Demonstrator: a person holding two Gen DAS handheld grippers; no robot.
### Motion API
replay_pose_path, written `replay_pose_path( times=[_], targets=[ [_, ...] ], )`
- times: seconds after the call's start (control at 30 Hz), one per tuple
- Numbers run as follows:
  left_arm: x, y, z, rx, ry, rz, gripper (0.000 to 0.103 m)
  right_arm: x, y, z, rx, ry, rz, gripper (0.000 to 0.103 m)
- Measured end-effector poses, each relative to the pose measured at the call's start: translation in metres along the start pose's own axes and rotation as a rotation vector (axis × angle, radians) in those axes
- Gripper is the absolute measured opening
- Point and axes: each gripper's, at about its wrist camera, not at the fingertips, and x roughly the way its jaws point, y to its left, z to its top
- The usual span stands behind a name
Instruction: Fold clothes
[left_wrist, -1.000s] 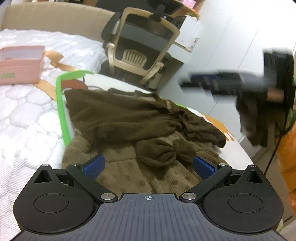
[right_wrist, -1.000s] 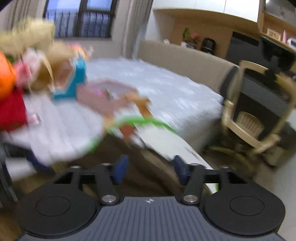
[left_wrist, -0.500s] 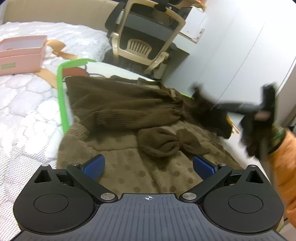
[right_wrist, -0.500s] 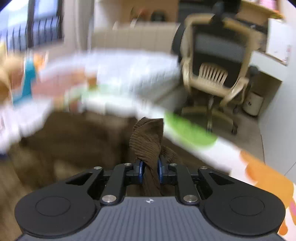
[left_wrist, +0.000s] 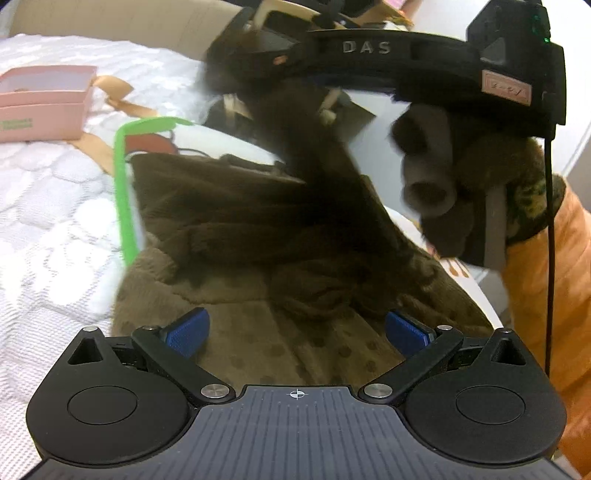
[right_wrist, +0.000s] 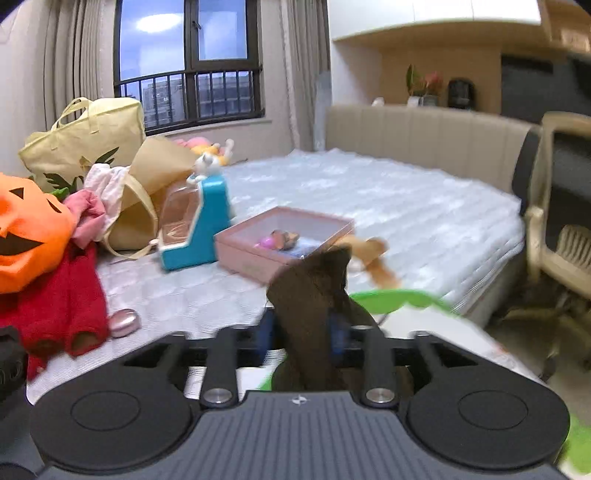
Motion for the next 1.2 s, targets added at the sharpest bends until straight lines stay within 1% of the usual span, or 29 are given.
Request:
replay_pose_path(
  times=[0.03,0.1,0.17,0.23,0.27,0.33,0.4,0.47,0.5,0.53,0.63,0.7,0.77,0.8,0.9,0.93,0.97,1.03,1.1,1.13,1.2],
  targets=[
    [-0.001,0.001,0.001,-0.002,-0.002,0.009,0.103,0.0,0.0,-0.001,0.008,-0.012,0.01,0.048],
    [-0.001,0.001,0.007,0.003,-0.01,0.026,0.103,-0.015,-0.005,-0.002,0.028,-0.046,0.026,0.058],
    [0.0,0.001,0.013,0.007,-0.019,0.042,0.103,-0.039,-0.016,-0.006,0.047,-0.076,-0.005,0.063],
    [0.005,0.0,0.023,0.0,-0.041,0.06,0.103,-0.058,-0.03,-0.015,0.068,-0.094,-0.056,0.067],
    [0.01,0.002,0.03,-0.014,-0.054,0.078,0.103,-0.068,-0.036,-0.023,0.074,-0.099,-0.099,0.068],
    [0.02,0.009,0.043,-0.045,-0.075,0.126,0.103,-0.085,-0.047,-0.046,0.084,-0.082,-0.174,0.069],
    [0.032,0.016,0.054,-0.072,-0.088,0.175,0.103,-0.094,-0.061,-0.076,0.121,-0.027,-0.211,0.069],
    [0.04,0.017,0.061,-0.058,-0.076,0.202,0.103,-0.092,-0.073,-0.108,0.15,0.072,-0.25,0.069],
    [0.045,0.018,0.064,-0.05,-0.07,0.215,0.103,-0.089,-0.077,-0.122,0.154,0.126,-0.279,0.069],
    [0.048,0.017,0.067,-0.039,-0.063,0.226,0.103,-0.085,-0.082,-0.136,0.145,0.18,-0.326,0.069],
    [0.049,0.014,0.074,0.034,-0.036,0.247,0.103,-0.086,-0.101,-0.16,0.148,0.228,-0.383,0.069],
    [0.049,0.018,0.081,0.065,-0.026,0.273,0.103,-0.095,-0.11,-0.155,0.168,0.215,-0.376,0.069],
    [0.049,0.025,0.089,0.081,-0.021,0.292,0.103,-0.103,-0.115,-0.142,0.176,0.175,-0.363,0.068],
    [0.05,0.029,0.094,0.075,-0.021,0.276,0.103,-0.108,-0.118,-0.134,0.185,0.149,-0.354,0.069],
    [0.053,0.036,0.105,0.059,-0.002,0.148,0.103,-0.108,-0.13,-0.108,0.224,0.085,-0.34,0.068],
    [0.057,0.038,0.109,0.07,0.005,0.134,0.103,-0.101,-0.132,-0.103,0.208,0.084,-0.353,0.068],
    [0.062,0.038,0.111,0.09,0.01,0.155,0.103,-0.093,-0.135,-0.097,0.188,0.085,-0.369,0.068],
    [0.073,0.039,0.112,0.141,0.021,0.238,0.103,-0.075,-0.14,-0.091,0.135,0.1,-0.414,0.068],
    [0.082,0.043,0.108,0.205,0.044,0.335,0.103,-0.051,-0.151,-0.095,0.083,0.152,-0.489,0.068],
    [0.085,0.045,0.106,0.234,0.054,0.375,0.103,-0.039,-0.16,-0.1,0.08,0.185,-0.521,0.068],
    [0.085,0.052,0.103,0.255,0.065,0.404,0.103,-0.028,-0.176,-0.111,0.107,0.232,-0.562,0.068]
  ],
)
